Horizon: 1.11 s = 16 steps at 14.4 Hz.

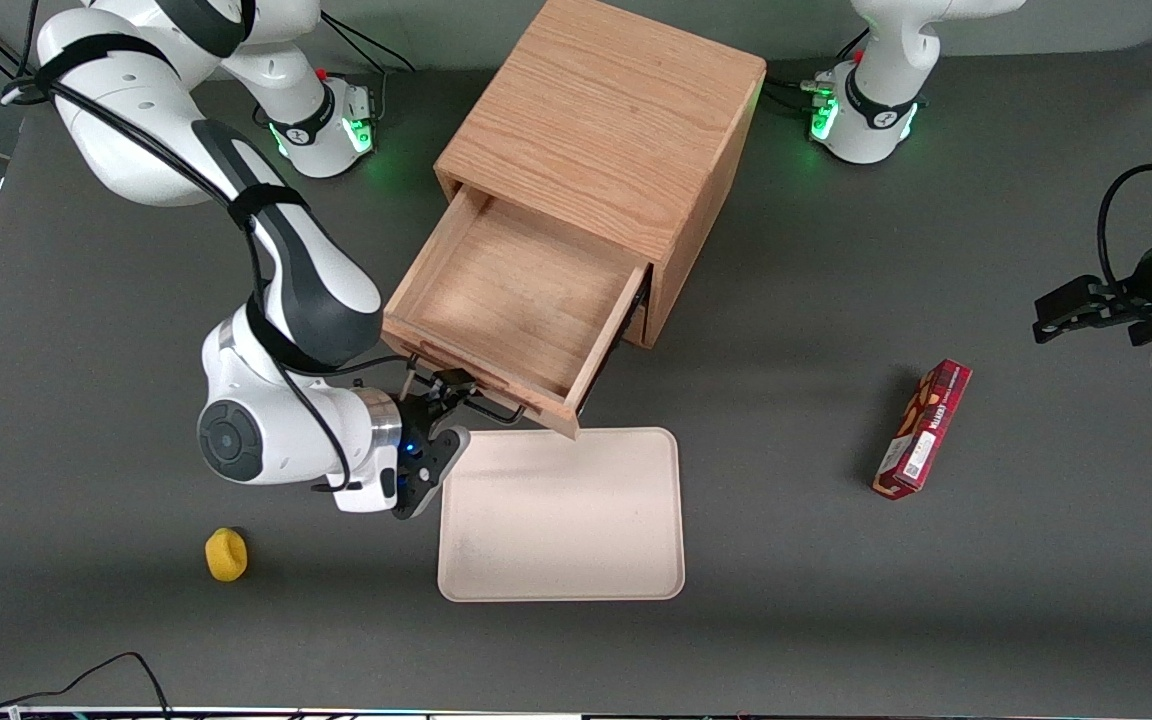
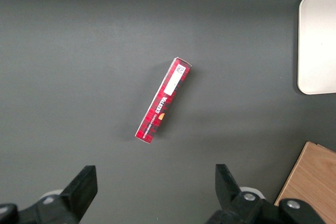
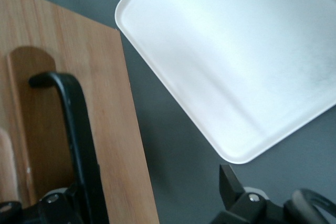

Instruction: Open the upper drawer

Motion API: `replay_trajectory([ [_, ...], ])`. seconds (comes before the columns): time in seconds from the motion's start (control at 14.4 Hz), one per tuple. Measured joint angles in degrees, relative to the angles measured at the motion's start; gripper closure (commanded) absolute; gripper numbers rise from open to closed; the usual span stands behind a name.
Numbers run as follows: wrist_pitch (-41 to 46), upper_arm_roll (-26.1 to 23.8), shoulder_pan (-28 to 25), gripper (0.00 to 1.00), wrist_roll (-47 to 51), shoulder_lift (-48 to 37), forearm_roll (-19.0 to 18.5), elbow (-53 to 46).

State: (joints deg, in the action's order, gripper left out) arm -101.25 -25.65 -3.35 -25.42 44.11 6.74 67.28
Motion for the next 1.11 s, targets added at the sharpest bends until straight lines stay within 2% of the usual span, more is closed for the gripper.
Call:
replay_trajectory([
  [0.42,2.44,1.0,-0.22,0.0,-2.34,-0.63,0.0,-5.13],
  [0.62,3.28,0.92,-0.12,0.0,-1.55,-5.34,0.0,-6.7],
  [0.83,8.71,1.03,0.15,0.0,7.57,-10.99,0.0,-6.56],
  [1.11,15.23,1.48,0.29,0.0,29.0,-15.81,-0.12,-6.47],
])
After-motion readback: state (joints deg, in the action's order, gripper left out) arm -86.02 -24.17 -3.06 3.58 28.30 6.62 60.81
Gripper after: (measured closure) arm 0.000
